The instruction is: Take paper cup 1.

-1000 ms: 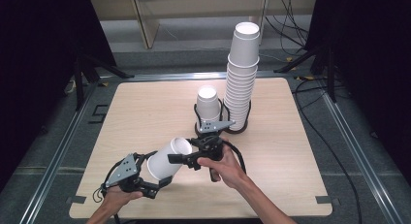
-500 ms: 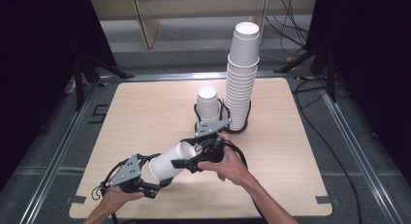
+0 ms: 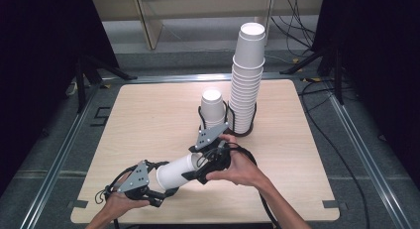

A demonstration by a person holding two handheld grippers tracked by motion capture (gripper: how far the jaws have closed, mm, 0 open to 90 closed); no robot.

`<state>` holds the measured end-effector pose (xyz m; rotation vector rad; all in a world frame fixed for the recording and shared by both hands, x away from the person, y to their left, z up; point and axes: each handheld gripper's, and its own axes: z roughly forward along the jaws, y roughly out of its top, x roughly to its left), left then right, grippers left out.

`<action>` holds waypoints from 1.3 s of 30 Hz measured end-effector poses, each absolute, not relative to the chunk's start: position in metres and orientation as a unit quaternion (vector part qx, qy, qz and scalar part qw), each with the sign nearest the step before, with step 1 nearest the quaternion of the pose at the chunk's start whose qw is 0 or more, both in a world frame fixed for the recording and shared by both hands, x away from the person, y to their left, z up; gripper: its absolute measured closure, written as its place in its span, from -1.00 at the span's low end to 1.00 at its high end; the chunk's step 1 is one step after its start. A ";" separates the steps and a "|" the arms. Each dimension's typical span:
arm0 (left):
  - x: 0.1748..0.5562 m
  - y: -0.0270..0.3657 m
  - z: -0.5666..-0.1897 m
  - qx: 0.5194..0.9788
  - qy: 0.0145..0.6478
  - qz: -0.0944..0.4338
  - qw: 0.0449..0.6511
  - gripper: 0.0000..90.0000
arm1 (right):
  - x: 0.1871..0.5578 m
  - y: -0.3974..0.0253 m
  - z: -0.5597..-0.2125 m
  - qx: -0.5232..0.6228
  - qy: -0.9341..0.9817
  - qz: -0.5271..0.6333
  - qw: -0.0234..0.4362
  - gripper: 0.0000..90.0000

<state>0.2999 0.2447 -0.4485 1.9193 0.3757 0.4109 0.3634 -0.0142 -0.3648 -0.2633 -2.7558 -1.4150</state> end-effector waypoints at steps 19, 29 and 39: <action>0.297 0.243 -0.448 0.811 0.142 0.164 0.544 -0.65 | 0.363 -0.007 -0.375 -0.041 -0.907 -0.416 0.056 -0.49; 0.300 0.247 -0.451 0.785 0.151 0.147 0.583 -0.81 | 0.365 -0.012 -0.372 -0.040 -0.894 -0.442 0.063 -0.46; 0.302 0.255 -0.446 0.743 0.189 0.154 0.623 -0.68 | 0.375 -0.032 -0.364 -0.071 -0.869 -0.486 0.058 -0.46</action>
